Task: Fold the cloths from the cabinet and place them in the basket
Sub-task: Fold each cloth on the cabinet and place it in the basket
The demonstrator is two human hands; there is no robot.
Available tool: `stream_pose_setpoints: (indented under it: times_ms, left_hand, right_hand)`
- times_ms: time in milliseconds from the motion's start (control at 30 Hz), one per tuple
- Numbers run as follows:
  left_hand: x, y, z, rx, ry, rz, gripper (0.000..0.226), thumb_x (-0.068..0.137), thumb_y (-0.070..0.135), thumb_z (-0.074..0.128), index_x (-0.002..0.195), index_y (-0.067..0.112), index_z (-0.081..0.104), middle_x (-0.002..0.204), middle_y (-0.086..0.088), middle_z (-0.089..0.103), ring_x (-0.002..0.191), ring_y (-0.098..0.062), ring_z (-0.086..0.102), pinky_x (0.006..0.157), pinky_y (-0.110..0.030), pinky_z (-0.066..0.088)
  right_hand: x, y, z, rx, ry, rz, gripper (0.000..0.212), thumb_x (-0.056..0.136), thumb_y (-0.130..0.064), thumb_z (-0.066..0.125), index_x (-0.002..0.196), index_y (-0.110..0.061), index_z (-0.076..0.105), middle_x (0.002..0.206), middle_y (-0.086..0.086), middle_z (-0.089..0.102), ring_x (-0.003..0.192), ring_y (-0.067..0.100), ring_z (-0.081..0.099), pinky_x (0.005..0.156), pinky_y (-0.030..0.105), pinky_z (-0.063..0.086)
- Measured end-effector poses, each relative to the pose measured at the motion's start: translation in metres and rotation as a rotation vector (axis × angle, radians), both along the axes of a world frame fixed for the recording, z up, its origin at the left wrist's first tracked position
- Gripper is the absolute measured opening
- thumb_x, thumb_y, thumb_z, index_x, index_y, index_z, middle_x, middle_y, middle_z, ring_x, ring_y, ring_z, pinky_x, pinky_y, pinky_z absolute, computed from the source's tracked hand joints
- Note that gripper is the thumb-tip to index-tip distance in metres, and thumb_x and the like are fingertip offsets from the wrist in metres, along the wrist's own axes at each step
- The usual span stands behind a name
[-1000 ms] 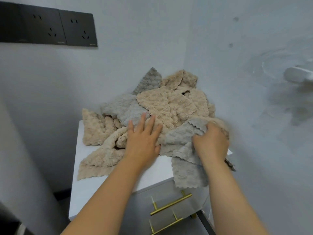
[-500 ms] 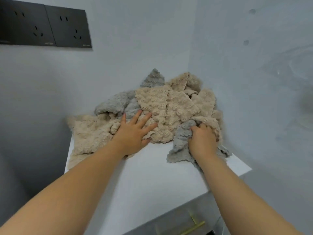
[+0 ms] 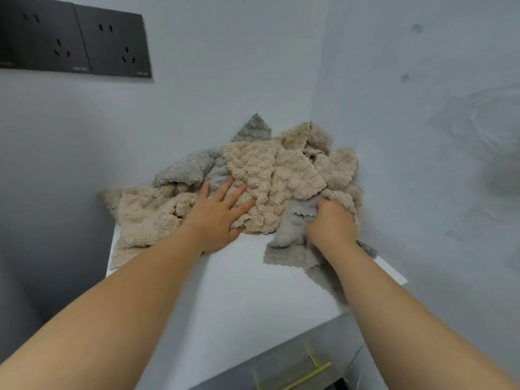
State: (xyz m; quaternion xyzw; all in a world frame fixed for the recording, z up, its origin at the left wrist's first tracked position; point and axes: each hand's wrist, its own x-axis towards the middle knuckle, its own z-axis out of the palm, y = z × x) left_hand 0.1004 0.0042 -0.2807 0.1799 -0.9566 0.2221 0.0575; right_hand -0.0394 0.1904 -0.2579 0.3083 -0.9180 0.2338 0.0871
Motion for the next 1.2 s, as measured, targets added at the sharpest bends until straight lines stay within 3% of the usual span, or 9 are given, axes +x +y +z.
stream_pose_setpoints:
  times_ms: [167, 300, 467, 567, 667, 800, 933, 1033, 1200]
  left_hand:
    - [0.015, 0.040, 0.023, 0.202, 0.036, 0.003, 0.065, 0.096, 0.045, 0.034, 0.152, 0.032, 0.003, 0.160, 0.000, -0.009, 0.146, -0.025, -0.015, 0.113, -0.057, -0.007]
    - [0.026, 0.092, 0.063, 0.783, 0.486, -0.069, 0.046, 0.099, 0.010, 0.031, 0.144, 0.019, 0.036, 0.153, -0.002, 0.031, 0.144, -0.024, 0.020, 0.114, -0.038, 0.017]
    - [0.057, 0.153, 0.085, 1.396, 0.746, -0.031, 0.046, 0.098, 0.052, 0.023, 0.126, 0.029, 0.052, 0.123, 0.009, 0.055, 0.113, -0.008, 0.052, 0.096, -0.023, 0.036]
    - [0.061, 0.163, 0.072, 1.344, 0.744, -0.061, 0.031, 0.094, 0.041, 0.051, 0.080, 0.016, 0.063, 0.070, 0.009, 0.054, 0.063, -0.005, 0.050, 0.063, -0.020, 0.040]
    - [0.056, 0.163, 0.057, 1.376, 0.851, -0.004, 0.028, 0.088, 0.019, 0.064, 0.069, -0.001, 0.059, 0.065, -0.006, 0.054, 0.062, -0.015, 0.050, 0.062, -0.027, 0.040]
    - [0.053, 0.156, 0.052, 1.533, 0.995, 0.140, 0.025, 0.091, 0.014, 0.061, 0.066, 0.012, 0.055, 0.059, 0.002, 0.053, 0.059, -0.017, 0.048, 0.059, -0.027, 0.038]
    - [0.053, 0.134, 0.044, 1.730, 1.119, 0.352, 0.035, 0.091, 0.023, 0.062, 0.124, 0.010, 0.059, 0.103, -0.011, 0.062, 0.092, -0.025, 0.060, 0.080, -0.036, 0.049]
    - [0.063, 0.115, 0.039, 1.812, 1.263, 0.462, 0.041, 0.087, 0.025, 0.068, 0.124, 0.012, 0.058, 0.132, -0.008, 0.056, 0.117, -0.031, 0.056, 0.097, -0.045, 0.048]
    - [0.076, 0.108, 0.030, 1.022, 1.141, 0.396, 0.063, 0.087, 0.017, 0.067, 0.142, 0.018, 0.037, 0.144, -0.006, 0.039, 0.132, -0.024, 0.038, 0.109, -0.041, 0.035]
  right_hand:
    - [0.036, 0.034, 0.023, -0.340, -0.250, 0.016, 0.019, 0.073, -0.003, 0.049, 0.089, -0.008, 0.059, 0.083, 0.005, 0.060, 0.072, 0.022, 0.052, 0.053, 0.027, 0.033]
    - [0.053, 0.055, 0.039, -0.594, -0.371, 0.067, 0.028, 0.076, -0.011, 0.060, 0.104, -0.013, 0.065, 0.096, 0.001, 0.067, 0.076, 0.015, 0.061, 0.058, 0.027, 0.044]
    - [0.067, 0.078, 0.051, -0.757, -0.462, 0.056, 0.048, 0.061, -0.040, 0.073, 0.102, -0.018, 0.065, 0.101, -0.001, 0.067, 0.092, 0.021, 0.065, 0.083, 0.043, 0.055]
    - [0.070, 0.088, 0.044, -0.785, -0.442, 0.018, 0.044, 0.068, -0.038, 0.079, 0.101, -0.014, 0.064, 0.102, 0.001, 0.066, 0.093, 0.022, 0.064, 0.085, 0.043, 0.053]
    - [0.073, 0.096, 0.030, -0.766, -0.480, 0.023, 0.038, 0.077, -0.038, 0.076, 0.099, -0.010, 0.060, 0.103, -0.001, 0.060, 0.096, 0.017, 0.057, 0.086, 0.033, 0.046]
    - [0.064, 0.101, 0.012, -0.803, -0.609, 0.026, 0.050, 0.082, -0.033, 0.063, 0.086, 0.015, 0.054, 0.090, 0.035, 0.059, 0.068, 0.030, 0.055, 0.068, 0.034, 0.043]
    - [0.056, 0.102, 0.015, -1.058, -0.703, -0.047, 0.032, 0.088, -0.020, 0.058, 0.080, 0.011, 0.060, 0.071, 0.015, 0.058, 0.067, 0.021, 0.053, 0.066, 0.031, 0.041]
    - [0.049, 0.102, 0.022, -1.216, -0.679, -0.096, 0.028, 0.092, -0.018, 0.054, 0.066, -0.009, 0.059, 0.070, 0.004, 0.056, 0.072, 0.017, 0.051, 0.065, 0.033, 0.042]
    - [0.048, 0.099, 0.001, -0.601, -0.337, -0.202, 0.044, 0.092, -0.013, 0.052, 0.134, -0.008, 0.042, 0.129, 0.011, 0.049, 0.119, 0.027, 0.047, 0.091, 0.029, 0.037]
